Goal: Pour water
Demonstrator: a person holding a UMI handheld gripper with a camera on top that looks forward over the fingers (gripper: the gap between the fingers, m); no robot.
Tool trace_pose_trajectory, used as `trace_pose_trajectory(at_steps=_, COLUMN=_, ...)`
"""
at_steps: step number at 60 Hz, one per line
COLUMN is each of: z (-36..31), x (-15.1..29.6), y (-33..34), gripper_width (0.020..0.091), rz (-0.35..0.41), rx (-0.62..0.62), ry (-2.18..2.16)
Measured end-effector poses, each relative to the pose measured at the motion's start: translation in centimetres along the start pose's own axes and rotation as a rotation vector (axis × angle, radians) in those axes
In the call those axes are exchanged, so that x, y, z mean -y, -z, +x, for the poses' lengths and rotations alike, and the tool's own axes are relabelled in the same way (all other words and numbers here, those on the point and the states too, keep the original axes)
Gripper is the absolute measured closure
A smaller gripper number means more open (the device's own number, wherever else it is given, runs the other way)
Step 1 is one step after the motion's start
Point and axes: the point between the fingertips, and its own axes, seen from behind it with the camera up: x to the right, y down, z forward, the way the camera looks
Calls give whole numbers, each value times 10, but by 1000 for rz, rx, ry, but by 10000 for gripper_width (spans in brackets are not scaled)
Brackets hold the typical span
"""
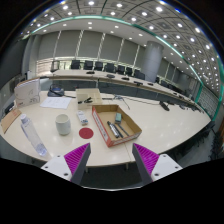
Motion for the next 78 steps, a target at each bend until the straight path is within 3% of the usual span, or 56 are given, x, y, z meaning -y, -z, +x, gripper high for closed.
trace_pose_trajectory(at_steps=9, z=-24, x=-5, y=7, gripper_width=245, rz=-3, rx=24, ry=14)
trace_pose_trajectory(at_steps=27, z=-171, x=-43, y=31, gripper_width=244, rz=-4, rx=198, ry=12)
trace_pose_trajectory(at_steps=48, z=-332, x=-29, y=-12, gripper_width=255, rz=150, rx=326, ry=-33)
trace_pose_trajectory(at_steps=55, z=-351, x=-23, y=-47, gripper_width=307, rz=180, rx=288, ry=-45)
trace_pose_trajectory(at_steps=61, z=-356, x=-22, y=-74, gripper_width=425, rz=188, rx=239, ry=-67)
trace_pose_trajectory(at_steps=65, z=-356, x=-19, y=-88, gripper_width=588, rz=201, rx=231, ry=-83)
trace_pose_trajectory(at_steps=78, z=-364, x=-15, y=-84, gripper_width=738, rz=200, rx=232, ry=-61)
